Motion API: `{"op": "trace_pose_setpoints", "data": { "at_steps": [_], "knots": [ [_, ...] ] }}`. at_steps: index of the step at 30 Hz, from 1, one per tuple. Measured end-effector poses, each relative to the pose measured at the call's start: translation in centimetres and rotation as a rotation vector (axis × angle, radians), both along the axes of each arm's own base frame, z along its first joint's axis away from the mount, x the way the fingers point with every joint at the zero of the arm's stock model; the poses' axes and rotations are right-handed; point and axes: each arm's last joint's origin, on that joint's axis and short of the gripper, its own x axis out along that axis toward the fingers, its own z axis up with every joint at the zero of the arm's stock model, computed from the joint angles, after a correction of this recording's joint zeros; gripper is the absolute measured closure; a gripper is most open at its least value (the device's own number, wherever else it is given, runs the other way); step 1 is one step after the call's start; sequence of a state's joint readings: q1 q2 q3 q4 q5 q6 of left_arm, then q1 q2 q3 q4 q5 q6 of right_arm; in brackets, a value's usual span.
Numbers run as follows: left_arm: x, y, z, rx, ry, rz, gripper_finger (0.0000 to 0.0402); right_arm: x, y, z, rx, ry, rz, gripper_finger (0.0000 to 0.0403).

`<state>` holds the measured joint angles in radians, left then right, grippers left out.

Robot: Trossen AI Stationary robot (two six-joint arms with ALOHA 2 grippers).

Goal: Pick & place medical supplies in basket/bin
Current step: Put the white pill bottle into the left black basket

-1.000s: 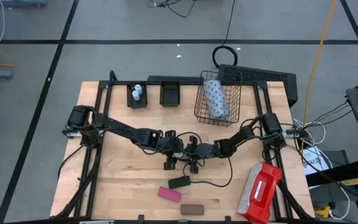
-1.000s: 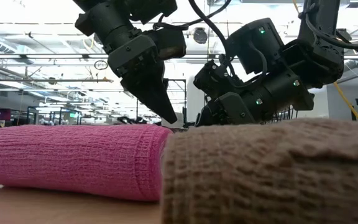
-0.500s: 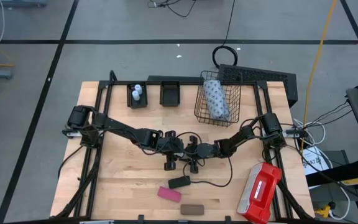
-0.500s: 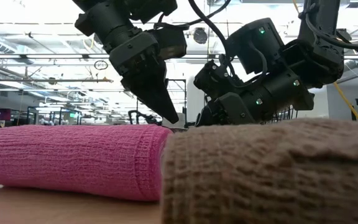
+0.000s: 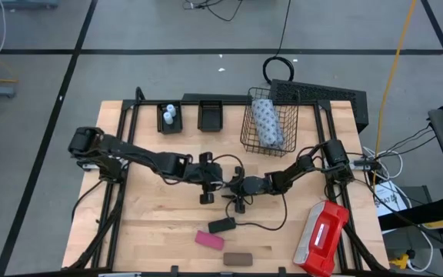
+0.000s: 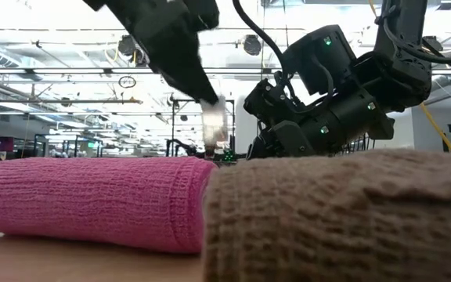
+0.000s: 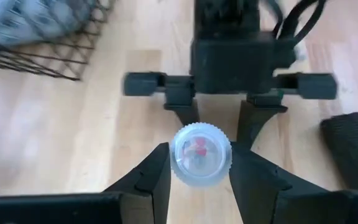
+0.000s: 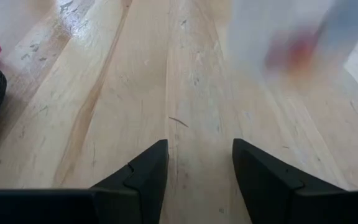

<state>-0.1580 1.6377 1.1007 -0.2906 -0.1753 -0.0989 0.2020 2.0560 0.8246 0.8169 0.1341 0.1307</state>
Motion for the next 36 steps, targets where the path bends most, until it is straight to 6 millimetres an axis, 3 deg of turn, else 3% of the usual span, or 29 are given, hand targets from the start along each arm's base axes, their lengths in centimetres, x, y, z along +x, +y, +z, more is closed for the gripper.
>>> {"op": "trace_pose_setpoints", "data": {
  "at_steps": [8,15,22,27,33,36],
  "knots": [
    [-4.0,1.7,3.8,0.111,0.051,0.144,0.0262,0.0,0.0,0.0,0.015,-0.001,-0.004,0.0233],
    [-7.2,5.0,5.8,0.181,0.043,0.328,0.0265,0.0,0.0,0.0,0.014,0.001,-0.004,0.0234],
    [-10.9,9.5,4.9,0.158,0.004,0.533,0.0265,0.0,0.0,0.0,0.014,0.002,-0.004,0.0237],
    [-14.3,12.3,2.7,0.087,-0.058,0.666,0.0265,0.0,-0.2,0.0,0.016,0.003,-0.006,0.0237],
    [-17.9,14.6,0.9,0.034,-0.076,0.864,0.0265,0.0,-0.3,0.0,0.017,0.001,-0.009,0.024],
    [-18.6,15.5,0.6,0.023,-0.08,0.94,0.0265,0.0,-0.4,0.0,0.018,-0.002,-0.01,0.0238]
  ]
}}
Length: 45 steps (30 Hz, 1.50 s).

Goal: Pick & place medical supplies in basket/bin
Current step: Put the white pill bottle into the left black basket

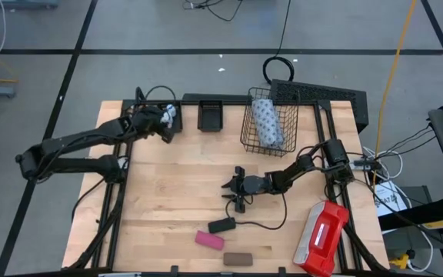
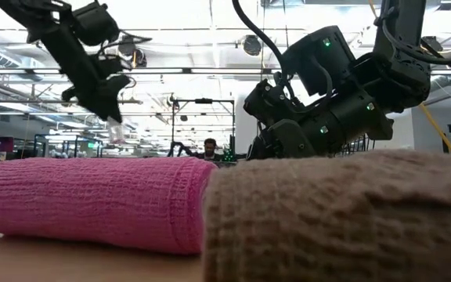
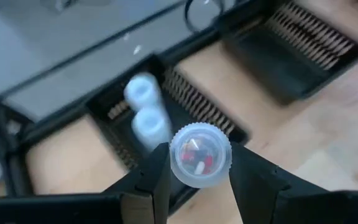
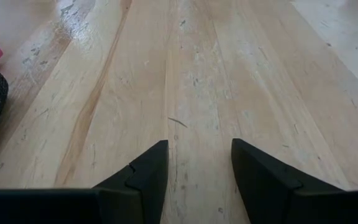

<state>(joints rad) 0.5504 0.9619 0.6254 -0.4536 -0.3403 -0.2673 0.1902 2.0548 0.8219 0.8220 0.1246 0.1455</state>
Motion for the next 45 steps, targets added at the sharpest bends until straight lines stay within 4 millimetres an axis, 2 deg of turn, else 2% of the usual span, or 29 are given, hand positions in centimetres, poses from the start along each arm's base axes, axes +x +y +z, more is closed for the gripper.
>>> {"op": "trace_pose_setpoints", "data": {
  "at_steps": [10,25,37,45],
  "knots": [
    [-0.5,2.3,-1.5,-0.067,0.048,0.107,0.0265,0.0,-0.2,0.0,-0.001,0.003,-0.007,0.0242],
    [0.5,4.8,-4.3,-0.171,0.064,0.14,0.0265,0.0,-0.3,-0.1,-0.002,0.005,-0.008,0.0244],
    [1.3,5.5,-5.9,-0.217,0.081,0.129,0.0265,0.0,-0.3,-0.1,-0.002,0.006,-0.008,0.0244],
    [1.4,5.6,-6.0,-0.22,0.077,0.128,0.0265,0.0,-0.3,-0.1,-0.002,0.006,-0.008,0.0239]
  ]
}}
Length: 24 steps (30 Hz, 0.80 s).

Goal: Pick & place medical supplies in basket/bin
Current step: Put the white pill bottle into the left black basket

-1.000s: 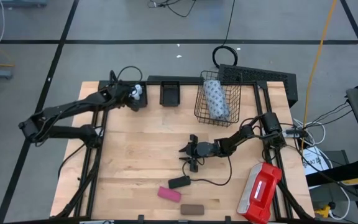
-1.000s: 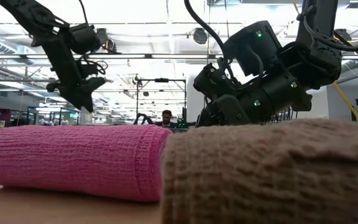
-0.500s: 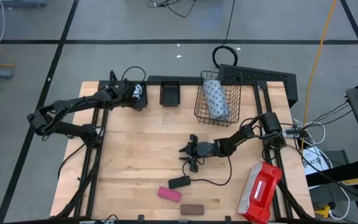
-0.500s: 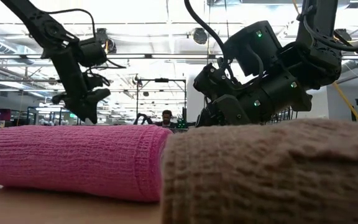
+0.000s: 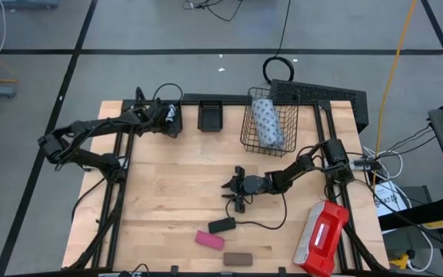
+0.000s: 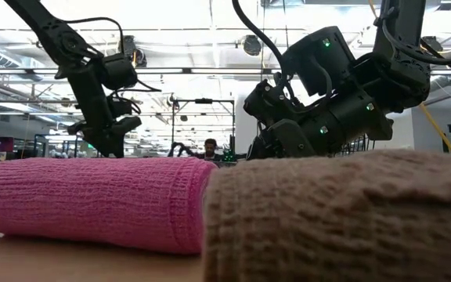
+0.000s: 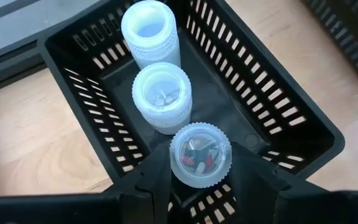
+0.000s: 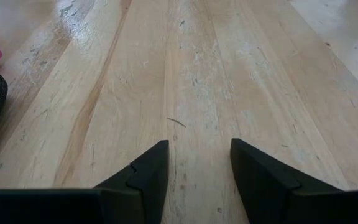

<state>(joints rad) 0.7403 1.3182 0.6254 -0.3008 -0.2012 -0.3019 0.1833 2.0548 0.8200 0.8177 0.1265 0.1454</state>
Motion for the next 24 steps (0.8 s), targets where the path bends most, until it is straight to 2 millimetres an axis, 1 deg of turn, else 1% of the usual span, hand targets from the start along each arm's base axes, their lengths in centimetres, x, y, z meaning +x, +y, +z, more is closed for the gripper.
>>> {"op": "trace_pose_setpoints", "data": {
  "at_steps": [3,9,12,18,24],
  "knots": [
    [0.0,0.0,0.0,0.0,0.0,0.0,0.0257,0.0,0.0,0.0,0.0,0.0,0.0,0.0239],
    [-0.03,0.0,-0.01,0.003,0.007,0.0,0.019,0.0,0.0,0.0,0.0,0.0,0.0,0.0243],
    [-0.03,0.0,-0.01,0.004,0.008,0.001,0.0168,0.0,0.0,0.0,0.0,0.0,0.0,0.0242],
    [-0.05,-0.02,0.01,0.003,0.009,0.0,0.0149,0.0,0.0,0.0,0.0,0.0,0.0,0.0243],
    [-0.14,-0.1,0.17,0.005,0.008,-0.001,0.0148,0.0,0.0,0.0,0.0,0.0,0.0,0.024]
  ]
}}
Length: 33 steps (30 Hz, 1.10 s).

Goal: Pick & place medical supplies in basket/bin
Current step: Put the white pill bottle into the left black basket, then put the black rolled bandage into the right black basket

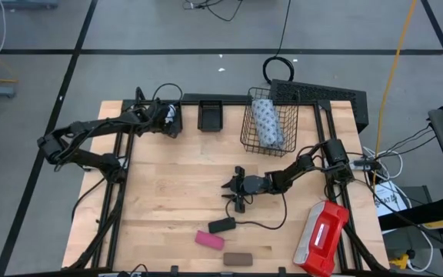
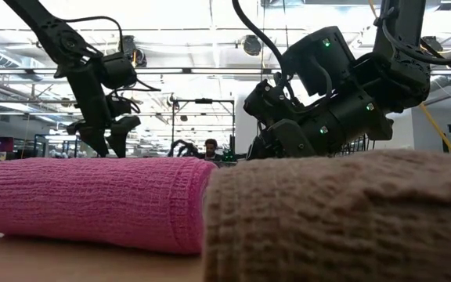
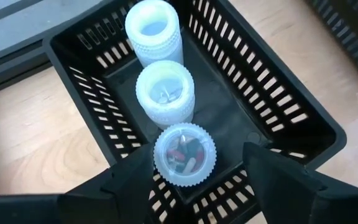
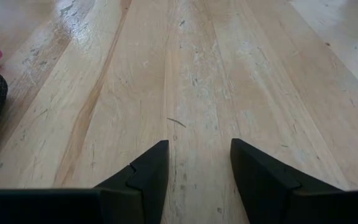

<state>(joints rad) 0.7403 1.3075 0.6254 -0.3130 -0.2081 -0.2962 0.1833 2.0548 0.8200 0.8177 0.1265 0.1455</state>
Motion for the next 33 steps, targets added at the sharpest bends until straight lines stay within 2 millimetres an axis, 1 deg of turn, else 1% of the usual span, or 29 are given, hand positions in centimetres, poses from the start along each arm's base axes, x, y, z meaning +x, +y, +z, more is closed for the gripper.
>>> {"op": "trace_pose_setpoints", "data": {
  "at_steps": [7,9,11,14,18,20,24,26,29,31,33],
  "knots": [
    [0.0,0.0,0.0,0.001,0.003,-0.005,0.0147,0.0,0.0,0.0,0.0,0.0,0.0,0.0243],
    [-0.2,-0.2,0.3,-0.002,0.011,-0.009,0.0147,0.0,0.0,0.0,0.0,0.0,0.0,0.0242],
    [-0.6,-0.4,1.1,-0.001,0.02,-0.015,0.0147,0.0,0.0,0.0,0.0,0.0,0.0,0.0241],
    [-1.0,-0.7,2.9,0.016,0.004,-0.018,0.0146,0.0,0.0,0.0,0.0,0.0,0.0,0.0242],
    [-1.9,-1.8,6.2,0.045,-0.069,-0.039,0.0146,0.0,0.0,0.0,0.0,0.0,-0.001,0.0242],
    [-2.6,-2.5,7.7,0.068,-0.124,-0.06,0.0147,0.0,0.0,0.0,0.0,0.0,-0.001,0.0241],
    [-4.2,-4.6,10.2,0.121,-0.267,-0.128,0.0147,0.0,0.0,0.0,0.0,0.0,0.0,0.0242],
    [-4.9,-6.0,10.9,0.139,-0.341,-0.189,0.0146,0.0,0.0,0.0,0.0,0.0,-0.001,0.0244],
    [-5.8,-8.2,10.9,0.154,-0.421,-0.298,0.0146,0.0,0.0,0.0,0.0,0.0,-0.001,0.0244],
    [-6.3,-9.5,10.2,0.154,-0.469,-0.346,0.0147,0.0,0.0,0.0,0.0,0.0,-0.001,0.0243],
    [-6.6,-10.5,8.9,0.139,-0.528,-0.37,0.0146,0.0,0.0,0.0,0.0,0.0,-0.002,0.0241]
  ]
}}
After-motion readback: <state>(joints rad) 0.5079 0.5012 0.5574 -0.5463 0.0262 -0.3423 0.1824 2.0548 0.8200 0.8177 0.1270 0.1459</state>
